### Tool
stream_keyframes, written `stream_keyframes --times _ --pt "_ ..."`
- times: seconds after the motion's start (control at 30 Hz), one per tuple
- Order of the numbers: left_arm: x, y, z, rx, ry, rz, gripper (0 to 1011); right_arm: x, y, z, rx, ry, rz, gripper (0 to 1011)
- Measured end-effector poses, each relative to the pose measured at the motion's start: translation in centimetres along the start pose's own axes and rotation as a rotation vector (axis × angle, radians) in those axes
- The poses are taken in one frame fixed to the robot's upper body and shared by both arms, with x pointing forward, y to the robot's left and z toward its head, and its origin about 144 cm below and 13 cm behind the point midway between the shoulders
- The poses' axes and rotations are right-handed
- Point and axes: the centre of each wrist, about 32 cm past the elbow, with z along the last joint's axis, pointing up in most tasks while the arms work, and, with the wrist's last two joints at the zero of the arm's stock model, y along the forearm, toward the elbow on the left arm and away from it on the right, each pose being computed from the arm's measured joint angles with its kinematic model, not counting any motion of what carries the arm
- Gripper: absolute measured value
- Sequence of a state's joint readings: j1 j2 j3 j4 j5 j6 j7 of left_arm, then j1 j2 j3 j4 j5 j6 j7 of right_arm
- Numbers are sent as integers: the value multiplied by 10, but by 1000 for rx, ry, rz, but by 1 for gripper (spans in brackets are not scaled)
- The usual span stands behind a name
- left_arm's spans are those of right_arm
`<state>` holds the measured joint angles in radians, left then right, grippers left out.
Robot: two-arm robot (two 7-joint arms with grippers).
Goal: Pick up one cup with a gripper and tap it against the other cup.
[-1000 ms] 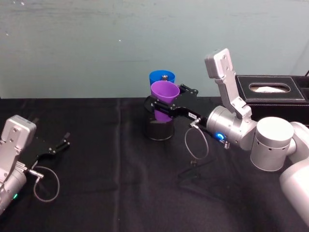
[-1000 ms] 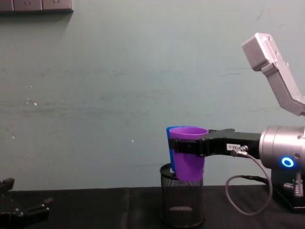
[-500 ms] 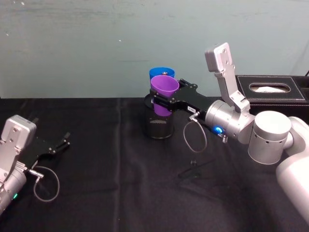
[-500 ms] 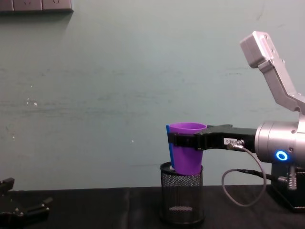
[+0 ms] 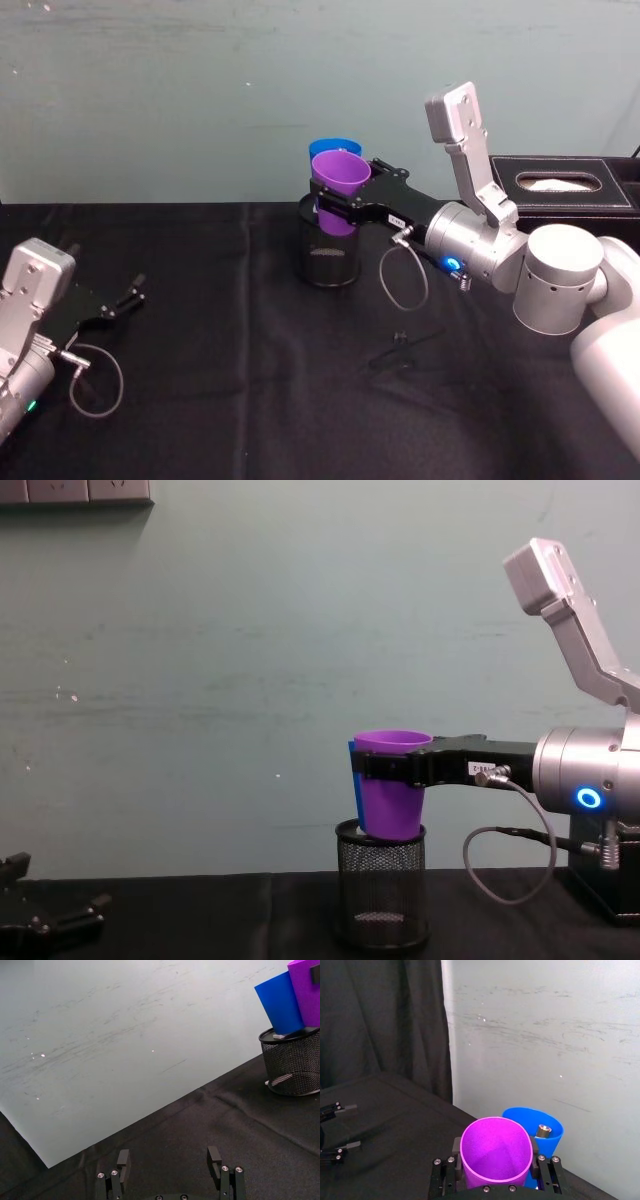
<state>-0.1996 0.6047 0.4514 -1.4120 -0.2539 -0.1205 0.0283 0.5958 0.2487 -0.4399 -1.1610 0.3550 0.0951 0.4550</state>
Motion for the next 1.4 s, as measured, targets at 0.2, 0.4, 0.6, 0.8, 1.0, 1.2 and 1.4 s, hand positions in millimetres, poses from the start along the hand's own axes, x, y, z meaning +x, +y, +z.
stream_keyframes --times 0.2,0.4,0.6,0.8,1.0,1.2,1.4 --pt "0 0 0 0 0 0 1000 0 0 0 -1 1 0 735" --pt "0 0 0 0 0 0 1000 0 0 0 -1 0 0 735" --pt "0 0 0 0 0 0 1000 0 0 0 -1 0 0 735" --pt "0 0 0 0 0 0 1000 0 0 0 -1 0 1 735" --pt "0 0 0 0 0 0 1000 0 -1 0 -2 0 1 735" --pt "0 0 0 0 0 0 1000 0 -1 0 -2 0 0 735" --pt "0 0 0 0 0 0 1000 0 -1 0 -2 0 0 735"
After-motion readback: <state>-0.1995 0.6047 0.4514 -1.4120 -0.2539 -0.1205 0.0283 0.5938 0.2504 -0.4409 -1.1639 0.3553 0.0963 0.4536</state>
